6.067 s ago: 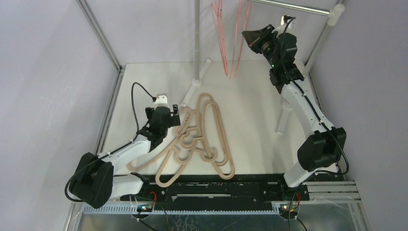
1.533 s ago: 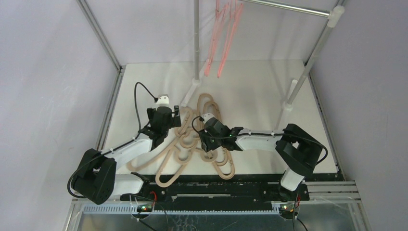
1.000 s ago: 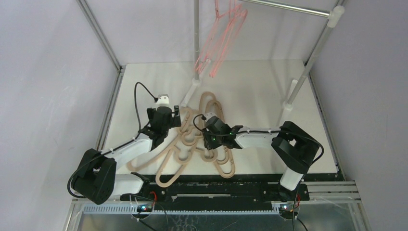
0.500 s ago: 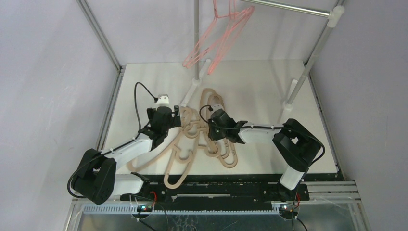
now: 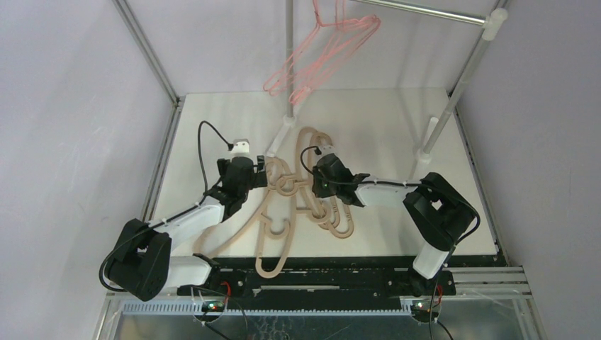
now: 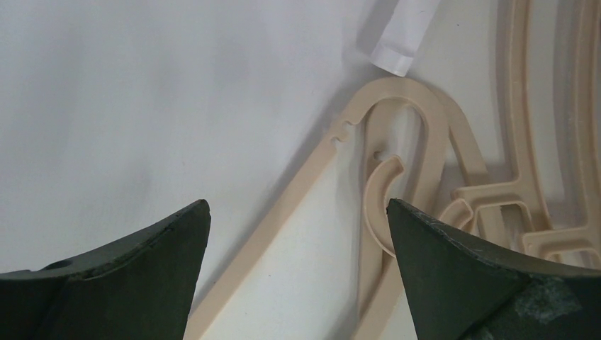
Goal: Organize the hangers
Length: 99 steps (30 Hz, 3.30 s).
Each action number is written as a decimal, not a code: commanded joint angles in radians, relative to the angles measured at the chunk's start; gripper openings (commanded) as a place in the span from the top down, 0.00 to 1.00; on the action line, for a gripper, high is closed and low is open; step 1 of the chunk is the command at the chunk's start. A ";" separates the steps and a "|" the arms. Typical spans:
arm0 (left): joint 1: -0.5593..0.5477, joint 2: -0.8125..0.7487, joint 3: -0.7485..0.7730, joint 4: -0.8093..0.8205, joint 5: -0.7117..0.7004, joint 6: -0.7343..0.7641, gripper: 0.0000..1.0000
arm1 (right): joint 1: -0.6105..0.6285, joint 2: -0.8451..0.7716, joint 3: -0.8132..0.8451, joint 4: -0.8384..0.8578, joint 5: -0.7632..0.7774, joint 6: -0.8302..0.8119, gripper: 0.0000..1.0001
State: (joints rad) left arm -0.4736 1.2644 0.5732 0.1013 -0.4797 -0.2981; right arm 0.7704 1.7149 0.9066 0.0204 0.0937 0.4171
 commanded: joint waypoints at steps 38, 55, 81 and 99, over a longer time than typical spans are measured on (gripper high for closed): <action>-0.149 -0.156 -0.054 -0.058 0.038 -0.068 0.00 | -0.006 0.106 0.124 -0.061 -0.031 -0.011 0.63; -0.149 -0.168 -0.060 -0.057 0.032 -0.065 0.00 | -0.056 0.230 0.274 -0.028 -0.123 0.006 0.92; -0.149 -0.198 -0.068 -0.062 0.019 -0.050 0.00 | -0.155 0.054 0.111 -0.004 0.224 0.112 0.95; -0.149 -0.211 -0.065 -0.071 0.020 -0.045 0.00 | -0.176 -0.098 0.061 -0.071 0.441 0.118 0.97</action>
State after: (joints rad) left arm -0.6163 1.0821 0.5179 0.0185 -0.4435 -0.3485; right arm 0.6090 1.6997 0.9668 -0.0563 0.4366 0.5491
